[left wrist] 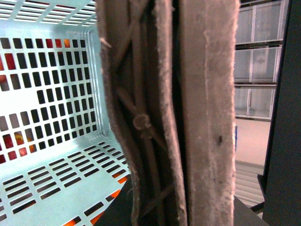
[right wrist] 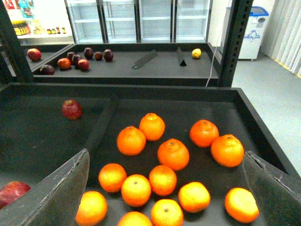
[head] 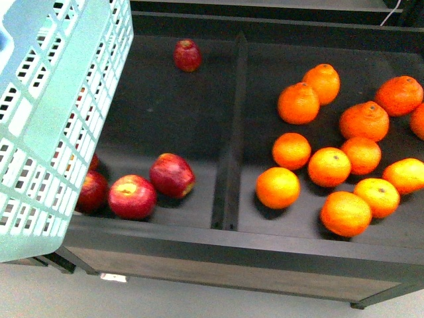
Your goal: Pick lemon and mango into basket
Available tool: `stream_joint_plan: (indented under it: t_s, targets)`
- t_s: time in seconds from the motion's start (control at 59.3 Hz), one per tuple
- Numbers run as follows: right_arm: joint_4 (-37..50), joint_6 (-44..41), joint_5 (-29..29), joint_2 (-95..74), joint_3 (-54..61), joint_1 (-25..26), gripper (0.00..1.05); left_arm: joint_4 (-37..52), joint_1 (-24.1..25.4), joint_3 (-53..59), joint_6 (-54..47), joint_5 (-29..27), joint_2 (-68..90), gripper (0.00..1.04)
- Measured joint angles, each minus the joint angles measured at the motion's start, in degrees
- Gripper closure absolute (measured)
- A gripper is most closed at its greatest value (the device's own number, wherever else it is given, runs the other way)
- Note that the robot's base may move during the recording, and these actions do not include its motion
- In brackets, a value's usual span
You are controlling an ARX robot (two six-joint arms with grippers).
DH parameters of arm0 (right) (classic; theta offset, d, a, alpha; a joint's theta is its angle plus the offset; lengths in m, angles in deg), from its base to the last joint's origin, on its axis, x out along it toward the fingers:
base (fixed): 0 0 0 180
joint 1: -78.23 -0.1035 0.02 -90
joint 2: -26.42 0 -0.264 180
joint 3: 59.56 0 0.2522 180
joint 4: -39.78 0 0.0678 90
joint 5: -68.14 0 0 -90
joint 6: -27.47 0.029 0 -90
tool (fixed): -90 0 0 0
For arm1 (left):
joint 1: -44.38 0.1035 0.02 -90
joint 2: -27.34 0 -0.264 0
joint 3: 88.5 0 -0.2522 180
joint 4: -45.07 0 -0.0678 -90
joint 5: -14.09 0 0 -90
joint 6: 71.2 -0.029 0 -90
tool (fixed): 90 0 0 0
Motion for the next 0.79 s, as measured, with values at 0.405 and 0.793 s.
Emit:
stream_joint_plan:
  t_s: [0.405,0.793]
  targets:
    - [0.0,0.0,0.2,0.0,0.0,0.0,0.09,0.0,0.0,0.0,0.0,0.1,0.0,0.88]
    - [0.0,0.0,0.0,0.0,0.0,0.0,0.09,0.0,0.1,0.0,-0.1,0.1,0.0,0.88]
